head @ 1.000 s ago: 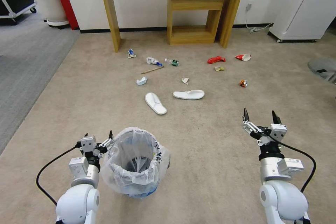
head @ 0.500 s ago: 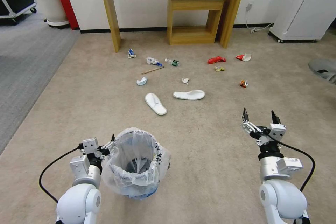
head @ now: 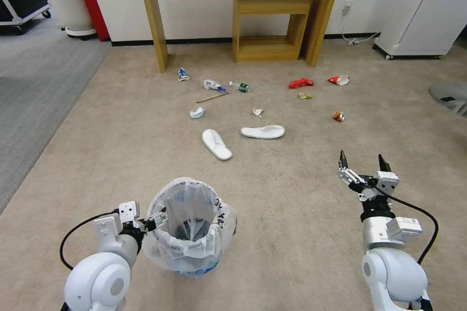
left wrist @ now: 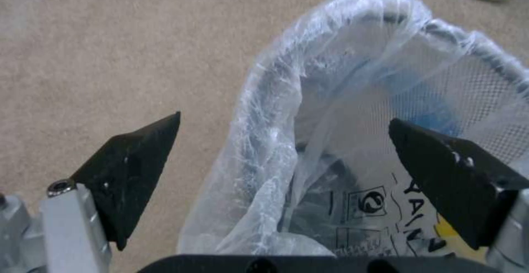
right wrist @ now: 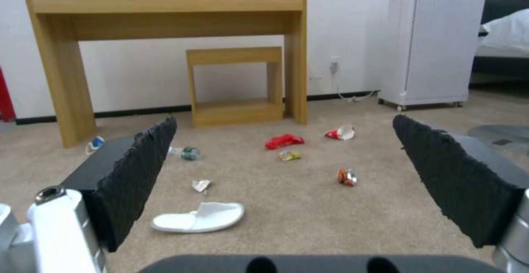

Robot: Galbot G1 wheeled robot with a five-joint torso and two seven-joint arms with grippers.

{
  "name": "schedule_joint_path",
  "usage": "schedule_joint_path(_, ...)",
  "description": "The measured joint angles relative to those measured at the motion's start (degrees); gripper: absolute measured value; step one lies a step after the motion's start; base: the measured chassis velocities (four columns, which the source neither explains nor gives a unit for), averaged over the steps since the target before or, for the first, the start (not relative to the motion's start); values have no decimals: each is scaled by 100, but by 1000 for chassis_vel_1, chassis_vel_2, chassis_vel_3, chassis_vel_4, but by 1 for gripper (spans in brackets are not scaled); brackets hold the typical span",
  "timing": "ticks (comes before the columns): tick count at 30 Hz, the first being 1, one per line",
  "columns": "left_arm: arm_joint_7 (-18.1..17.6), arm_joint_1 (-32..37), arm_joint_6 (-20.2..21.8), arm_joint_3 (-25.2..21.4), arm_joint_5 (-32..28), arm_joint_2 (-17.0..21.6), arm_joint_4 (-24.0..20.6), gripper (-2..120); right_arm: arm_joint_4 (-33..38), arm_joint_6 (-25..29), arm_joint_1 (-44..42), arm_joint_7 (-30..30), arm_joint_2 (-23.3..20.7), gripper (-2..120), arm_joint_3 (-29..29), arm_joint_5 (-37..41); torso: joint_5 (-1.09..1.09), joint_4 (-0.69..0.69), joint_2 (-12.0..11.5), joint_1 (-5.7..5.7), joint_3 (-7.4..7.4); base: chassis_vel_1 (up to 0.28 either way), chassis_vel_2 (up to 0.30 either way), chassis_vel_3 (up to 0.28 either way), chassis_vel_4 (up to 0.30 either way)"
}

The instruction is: Pick up the trash bin and place the garbage on the floor into it.

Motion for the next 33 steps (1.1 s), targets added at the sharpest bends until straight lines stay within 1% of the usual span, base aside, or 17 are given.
schedule_joint_path(3,-130,-134,-8,149,-64,119,329,100,5,0,-34,1,-22,100,78,7,-1,0,0,0,0,0,0,0,0)
schedule_joint_path(4,-130,-134,-8,149,-64,119,329,100,5,0,-34,1,-22,100,78,7,-1,0,0,0,0,0,0,0,0)
schedule_joint_path(7,-317,-276,-21,285,-266,217,523,100,10,1,-47,7,-31,100,130,13,-1,0,0,0,0,0,0,0,0)
schedule_joint_path(8,-317,-276,-21,285,-266,217,523,100,10,1,-47,7,-31,100,130,13,-1,0,0,0,0,0,0,0,0)
schedule_joint_path(11,-553,-495,-30,428,-462,293,699,100,3,2,-46,16,-9,100,146,7,0,0,0,0,0,0,0,0,0)
schedule_joint_path(17,-682,-590,-40,551,-569,339,785,99,-14,8,-32,19,28,100,152,-13,1,0,0,0,0,0,0,0,0)
schedule_joint_path(20,-729,-621,-41,631,-584,380,896,98,-18,12,-29,20,48,100,162,-18,0,0,0,0,0,0,0,0,0)
schedule_joint_path(22,-822,-659,-44,719,-658,397,959,97,-19,21,-30,24,56,100,171,-19,0,0,0,0,0,0,0,0,0)
schedule_joint_path(27,-912,-708,-50,810,-676,382,1001,97,-18,51,-35,28,57,100,197,-16,2,0,0,0,0,0,0,0,0)
schedule_joint_path(29,-937,-724,-60,849,-663,345,1010,95,-26,79,-35,31,50,100,210,-14,2,0,0,0,0,0,0,0,0)
schedule_joint_path(31,-944,-724,-73,875,-637,310,1007,87,-43,94,-33,33,38,100,218,-6,3,0,1,0,0,0,0,0,0)
schedule_joint_path(32,-944,-724,-73,875,-637,310,1007,87,-43,94,-33,33,38,100,218,-6,3,0,1,0,0,0,0,0,0)
schedule_joint_path(33,-945,-721,-78,886,-626,299,1006,82,-45,98,-29,34,36,100,219,-3,2,0,0,0,0,0,0,0,0)
